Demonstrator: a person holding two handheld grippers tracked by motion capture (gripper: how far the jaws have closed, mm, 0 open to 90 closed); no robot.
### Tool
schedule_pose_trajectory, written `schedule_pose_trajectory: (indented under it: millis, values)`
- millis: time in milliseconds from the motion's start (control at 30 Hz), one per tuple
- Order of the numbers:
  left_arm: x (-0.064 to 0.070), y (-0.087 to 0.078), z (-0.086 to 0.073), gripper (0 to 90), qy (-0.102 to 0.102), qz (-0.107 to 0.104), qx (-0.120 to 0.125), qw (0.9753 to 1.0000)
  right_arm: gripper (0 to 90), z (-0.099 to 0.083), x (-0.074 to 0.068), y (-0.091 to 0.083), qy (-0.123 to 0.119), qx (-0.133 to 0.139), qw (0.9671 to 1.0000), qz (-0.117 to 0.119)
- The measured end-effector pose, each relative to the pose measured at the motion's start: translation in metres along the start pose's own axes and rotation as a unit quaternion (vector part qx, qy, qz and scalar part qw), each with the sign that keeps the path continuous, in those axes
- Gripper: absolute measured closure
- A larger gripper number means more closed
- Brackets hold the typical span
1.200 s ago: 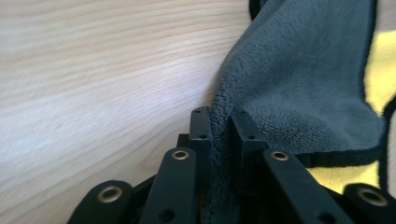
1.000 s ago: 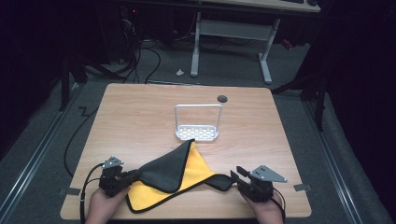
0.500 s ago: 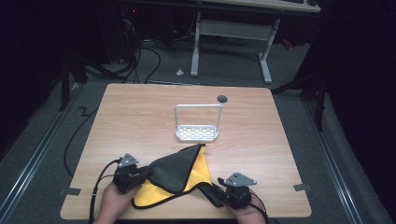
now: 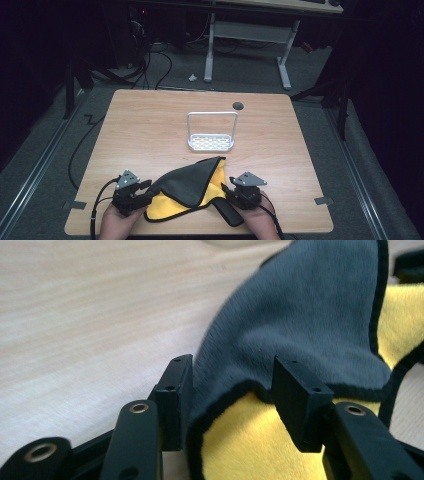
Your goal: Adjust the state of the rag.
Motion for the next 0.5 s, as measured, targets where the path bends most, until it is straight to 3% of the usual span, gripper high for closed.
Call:
schedule_pose_trajectory:
  millis: [33, 133, 200, 333, 500]
  values:
    - [0.001, 0.004, -0.002, 51.1, 0.006, 0.010, -0.008, 0.9999, 56.6, 0.003, 0.000, 0.011, 0.004, -0.013, 0.9999, -0.004]
    - [-0.001, 0.007, -0.003, 51.5, 0.004, 0.013, -0.012, 0.9998, 56.3, 0.003, -0.002, 0.021, 0.012, -0.028, 0.9995, -0.007]
    - [-0.001, 0.009, -0.005, 52.5, 0.014, 0.021, -0.019, 0.9995, 63.4, 0.001, -0.004, 0.028, 0.006, -0.040, 0.9992, -0.003]
    - [-0.001, 0.012, -0.005, 53.0, 0.017, 0.023, -0.019, 0.9994, 83.8, 0.001, -0.009, 0.026, -0.005, -0.037, 0.9993, 0.001]
    - [0.002, 0.014, -0.005, 53.0, 0.028, 0.027, -0.020, 0.9991, 86.3, 0.002, -0.004, 0.016, -0.013, -0.025, 0.9995, -0.014]
Point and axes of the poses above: each handheld gripper's, and its own axes: y roughly forward along the jaws, z roughly out of its top, x roughly to its right, the point moved 2 cm from there along y, roughly forward along the jaws, and after that the axes turned 5 degrees about -y, right-handed, at the moved point
